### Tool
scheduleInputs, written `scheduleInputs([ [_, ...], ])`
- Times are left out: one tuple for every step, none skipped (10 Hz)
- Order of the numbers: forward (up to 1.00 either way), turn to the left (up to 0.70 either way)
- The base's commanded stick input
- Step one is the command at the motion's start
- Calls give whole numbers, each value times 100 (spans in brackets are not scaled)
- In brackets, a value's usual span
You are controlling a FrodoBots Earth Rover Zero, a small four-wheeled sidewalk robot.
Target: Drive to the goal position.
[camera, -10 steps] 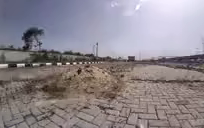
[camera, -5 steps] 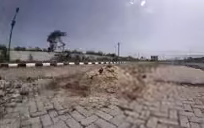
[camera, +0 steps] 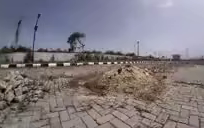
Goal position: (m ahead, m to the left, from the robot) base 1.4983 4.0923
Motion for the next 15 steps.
scheduleInputs([
  [0,100],
  [0,100],
  [0,100],
  [0,100],
  [0,100],
  [0,100],
  [0,100],
  [0,100],
  [0,100],
  [0,100],
  [0,100],
  [0,100],
  [0,100],
  [0,100],
  [0,100],
])
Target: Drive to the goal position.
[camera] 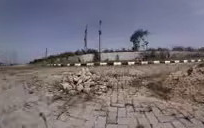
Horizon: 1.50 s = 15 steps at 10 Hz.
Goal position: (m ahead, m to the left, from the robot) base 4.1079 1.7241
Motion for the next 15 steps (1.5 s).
scheduleInputs([
  [0,100],
  [0,100],
  [0,100],
  [0,99],
  [0,98],
  [0,97],
  [0,0],
  [0,0],
  [0,0],
  [0,0],
  [0,0],
  [0,0],
  [0,0],
  [0,0],
  [0,0],
])
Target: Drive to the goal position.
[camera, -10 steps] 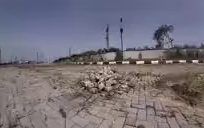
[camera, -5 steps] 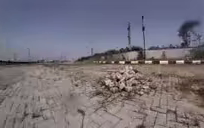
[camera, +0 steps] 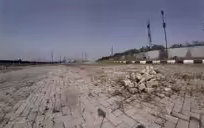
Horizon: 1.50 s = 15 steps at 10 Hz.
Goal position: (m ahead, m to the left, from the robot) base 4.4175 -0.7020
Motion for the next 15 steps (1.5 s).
scheduleInputs([
  [32,0],
  [53,0],
  [74,0],
  [95,0],
  [100,16],
  [100,37],
  [100,40],
  [100,38],
  [100,27],
  [100,16],
  [100,7],
  [100,0],
  [100,0],
  [100,0],
  [100,0],
])
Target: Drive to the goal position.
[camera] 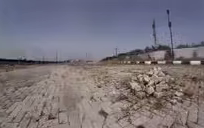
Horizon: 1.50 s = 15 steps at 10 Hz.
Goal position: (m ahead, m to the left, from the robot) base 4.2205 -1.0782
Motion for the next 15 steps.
scheduleInputs([
  [100,0],
  [100,0],
  [100,0],
  [100,0],
  [100,0],
  [100,0],
  [100,0],
  [100,0],
  [100,0],
  [100,0],
  [100,0],
  [100,0],
  [100,0],
  [100,0],
  [100,0],
])
